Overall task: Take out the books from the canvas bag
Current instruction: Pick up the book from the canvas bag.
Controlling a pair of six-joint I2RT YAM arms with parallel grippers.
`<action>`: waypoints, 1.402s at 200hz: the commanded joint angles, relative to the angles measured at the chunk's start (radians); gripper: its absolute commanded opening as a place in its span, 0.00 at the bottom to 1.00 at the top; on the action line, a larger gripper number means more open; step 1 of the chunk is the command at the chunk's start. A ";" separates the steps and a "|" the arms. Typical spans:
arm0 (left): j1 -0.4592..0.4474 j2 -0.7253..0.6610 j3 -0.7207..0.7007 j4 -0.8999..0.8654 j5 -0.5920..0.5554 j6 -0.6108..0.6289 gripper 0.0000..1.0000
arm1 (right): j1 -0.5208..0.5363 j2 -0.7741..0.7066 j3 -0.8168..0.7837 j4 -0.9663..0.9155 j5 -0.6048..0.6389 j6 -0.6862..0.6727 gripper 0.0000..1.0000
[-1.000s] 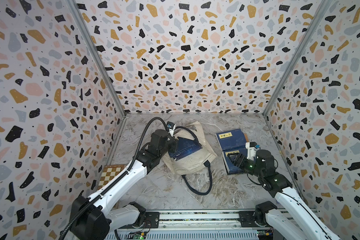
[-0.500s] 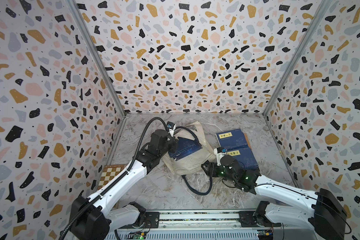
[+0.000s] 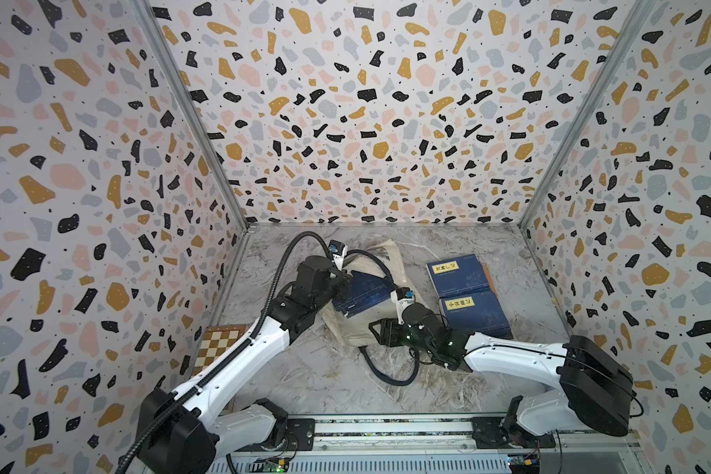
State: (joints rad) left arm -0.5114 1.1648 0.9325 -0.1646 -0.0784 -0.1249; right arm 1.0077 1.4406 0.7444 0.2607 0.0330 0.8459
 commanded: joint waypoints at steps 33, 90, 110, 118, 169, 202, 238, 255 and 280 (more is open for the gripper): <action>0.005 -0.070 0.000 0.056 0.020 -0.004 0.00 | 0.006 0.038 0.040 0.103 -0.056 -0.016 0.66; -0.004 -0.083 -0.017 0.082 0.039 0.012 0.00 | 0.035 0.096 0.076 0.104 0.016 0.049 0.65; -0.006 -0.084 -0.020 0.088 0.047 0.012 0.00 | 0.086 0.083 0.029 0.151 0.128 0.058 0.65; -0.008 -0.081 -0.018 0.087 0.048 0.010 0.00 | 0.099 0.085 0.017 0.179 0.143 0.045 0.65; -0.009 -0.079 -0.015 0.082 0.054 0.010 0.00 | 0.108 0.159 0.024 0.231 0.128 0.023 0.65; -0.011 -0.089 -0.022 0.098 0.080 0.010 0.00 | 0.047 0.254 0.094 0.226 0.010 0.052 0.65; -0.018 -0.121 -0.045 0.137 0.104 0.024 0.00 | 0.016 0.324 0.174 0.200 0.029 0.073 0.66; -0.021 -0.141 -0.059 0.157 0.117 0.031 0.00 | -0.010 0.378 0.235 0.146 0.019 0.108 0.66; -0.028 -0.167 -0.080 0.187 0.120 0.043 0.00 | -0.049 0.439 0.266 0.128 -0.001 0.179 0.65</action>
State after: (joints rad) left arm -0.5278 1.0466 0.8616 -0.1139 0.0151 -0.1047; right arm 0.9890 1.8458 0.9771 0.4416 0.0509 0.9512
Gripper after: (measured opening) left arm 0.055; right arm 0.655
